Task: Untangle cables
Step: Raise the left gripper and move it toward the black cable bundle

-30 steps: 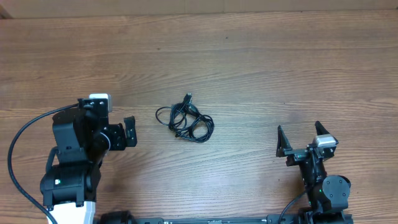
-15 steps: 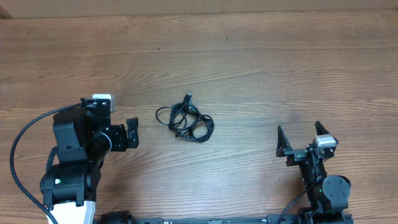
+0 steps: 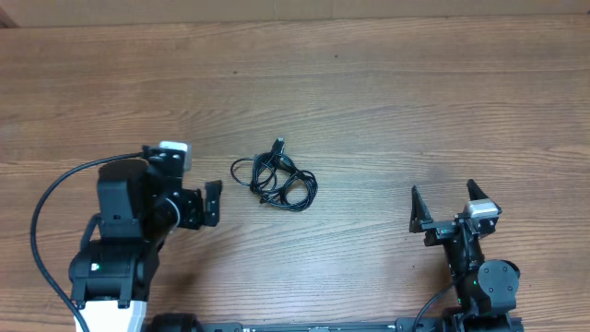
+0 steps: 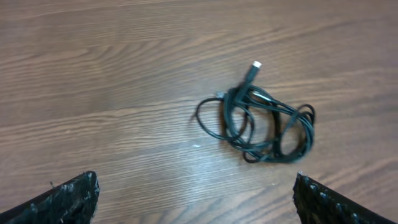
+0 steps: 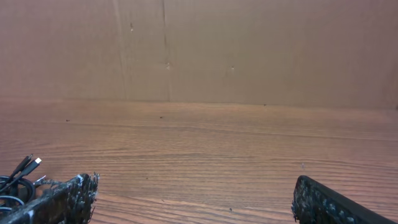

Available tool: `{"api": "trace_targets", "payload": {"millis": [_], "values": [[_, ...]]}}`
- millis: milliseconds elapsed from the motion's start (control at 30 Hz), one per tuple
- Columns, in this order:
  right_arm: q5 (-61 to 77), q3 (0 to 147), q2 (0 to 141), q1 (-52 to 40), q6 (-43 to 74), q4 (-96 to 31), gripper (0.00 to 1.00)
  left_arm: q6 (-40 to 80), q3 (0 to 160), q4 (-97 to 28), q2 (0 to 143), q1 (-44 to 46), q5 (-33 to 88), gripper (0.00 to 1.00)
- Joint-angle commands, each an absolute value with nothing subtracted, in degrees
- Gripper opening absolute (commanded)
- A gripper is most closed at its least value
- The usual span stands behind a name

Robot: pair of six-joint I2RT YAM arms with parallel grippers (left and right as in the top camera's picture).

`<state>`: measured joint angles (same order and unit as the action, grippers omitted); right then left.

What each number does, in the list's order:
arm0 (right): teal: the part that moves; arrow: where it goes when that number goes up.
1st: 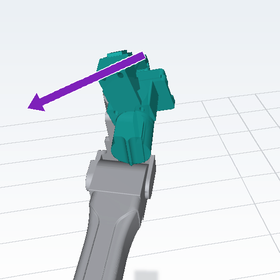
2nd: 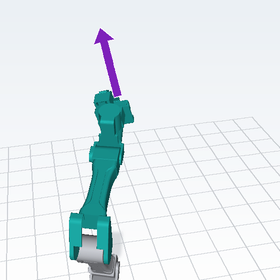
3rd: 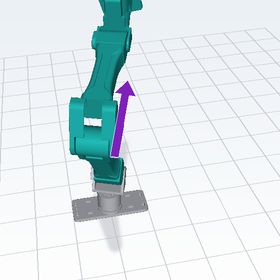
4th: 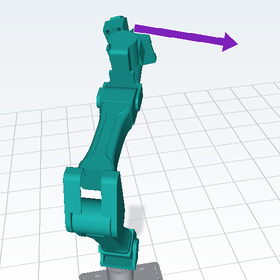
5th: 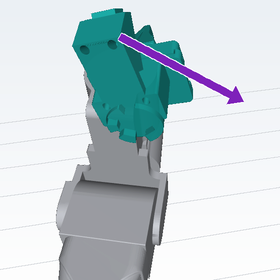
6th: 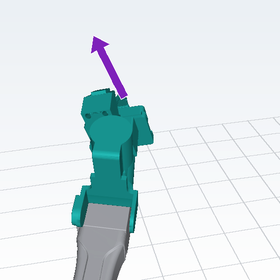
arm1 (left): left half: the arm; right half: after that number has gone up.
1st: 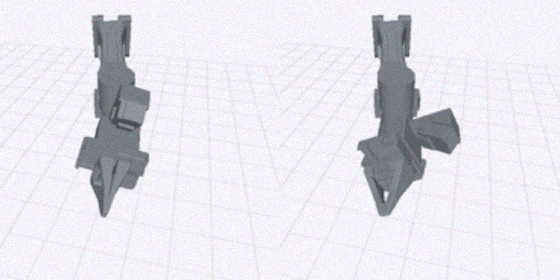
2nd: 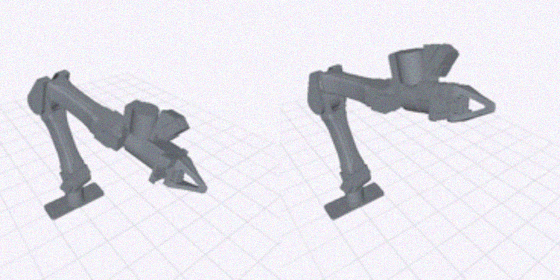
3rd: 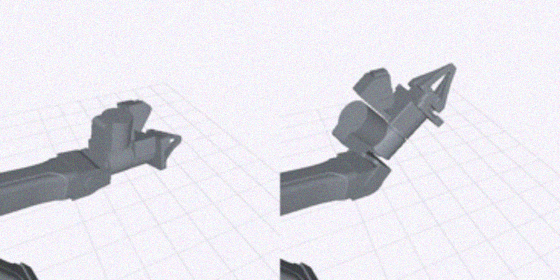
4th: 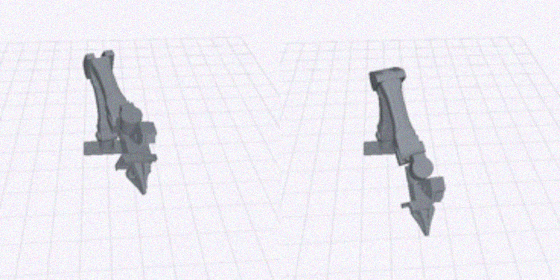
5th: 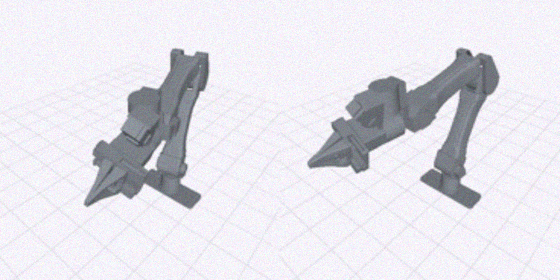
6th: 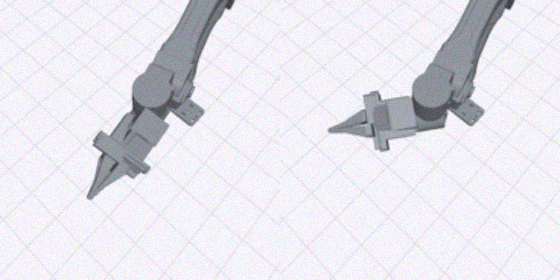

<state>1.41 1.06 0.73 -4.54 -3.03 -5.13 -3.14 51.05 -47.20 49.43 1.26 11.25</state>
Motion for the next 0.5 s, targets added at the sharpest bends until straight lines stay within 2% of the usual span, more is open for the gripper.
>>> {"api": "trace_targets", "payload": {"millis": [0,233,467], "values": [[0.9,0.4,0.2,-4.4,-3.1,-4.8,1.0,-4.8,53.1,-47.4,49.4,4.1,12.1,1.0],[0.9,0.4,0.2,-4.4,-3.1,-4.8,1.0,-6.3,53.0,-48.6,49.5,8.1,11.5,0.99],[0.9,0.4,0.2,-4.4,-3.1,-4.8,1.0,-6.3,53.0,-48.8,49.5,8.4,11.7,1.0]]}}
